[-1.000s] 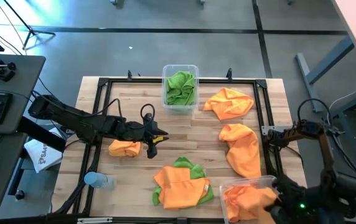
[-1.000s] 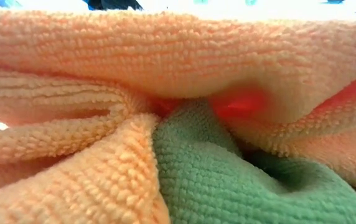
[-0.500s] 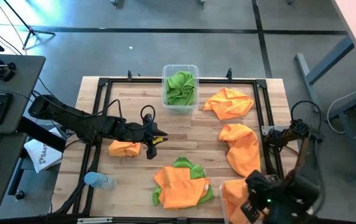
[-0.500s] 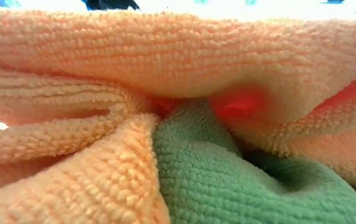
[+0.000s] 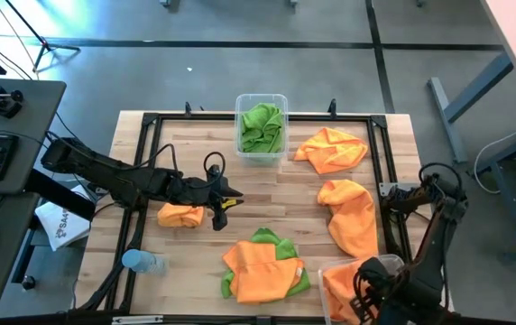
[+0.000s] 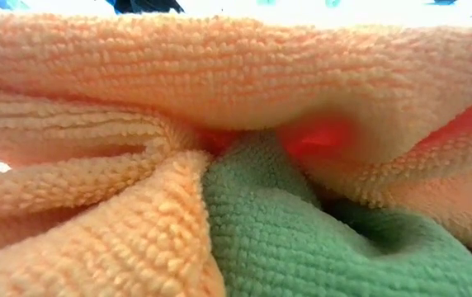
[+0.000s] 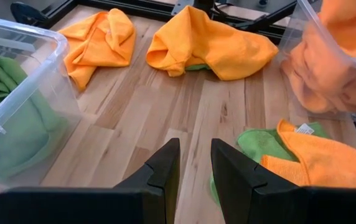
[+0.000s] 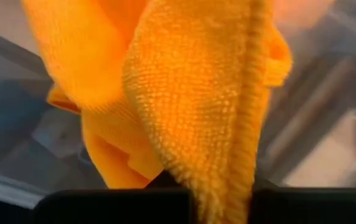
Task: Sort microfiber towel by color & place in baskets
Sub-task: Put the orange microfiber towel into the bottom transparent bin
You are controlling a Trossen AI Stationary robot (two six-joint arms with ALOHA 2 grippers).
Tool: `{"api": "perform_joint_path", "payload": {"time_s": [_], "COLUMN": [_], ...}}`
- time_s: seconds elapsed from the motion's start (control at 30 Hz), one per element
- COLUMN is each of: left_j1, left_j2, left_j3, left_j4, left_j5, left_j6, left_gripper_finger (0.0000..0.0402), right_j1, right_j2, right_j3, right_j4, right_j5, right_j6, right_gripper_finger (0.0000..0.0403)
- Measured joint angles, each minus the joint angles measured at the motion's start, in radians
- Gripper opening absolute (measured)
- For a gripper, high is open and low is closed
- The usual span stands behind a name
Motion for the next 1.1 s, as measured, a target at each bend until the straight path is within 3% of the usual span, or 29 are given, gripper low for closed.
{"api": "perform_joint_path", "payload": {"time_s": [0.5, 0.63, 0.87, 1.1], "left_j1": [0.000, 0.000, 0.000, 0.000], "left_j2": [0.000, 0.000, 0.000, 0.000], "left_j3": [0.000, 0.000, 0.000, 0.000], "left_j4": [0.001, 0.000, -0.001, -0.003], "left_j5": [-0.011, -0.011, -0.011, -0.018], "left_j6": [-0.018, -0.019, -0.014, -0.002], "left_gripper_finger": [0.0081, 0.0081, 0.0081, 0.0081], "right_j1": [0.019, 0.002, -0.016, -0.009], "right_j2": [0.001, 0.001, 0.001, -0.039], "right_j3": [-0.382, -0.439, -0.423, -0.294], "right_j4": [0.446, 0.514, 0.527, 0.357], "right_j5": [0.026, -0.039, -0.050, 0.056], "right_j6": [0.082, 0.045, -0.042, -0.025], "right_gripper_finger": [0.0000, 0.0000, 0.0000, 0.0009]}}
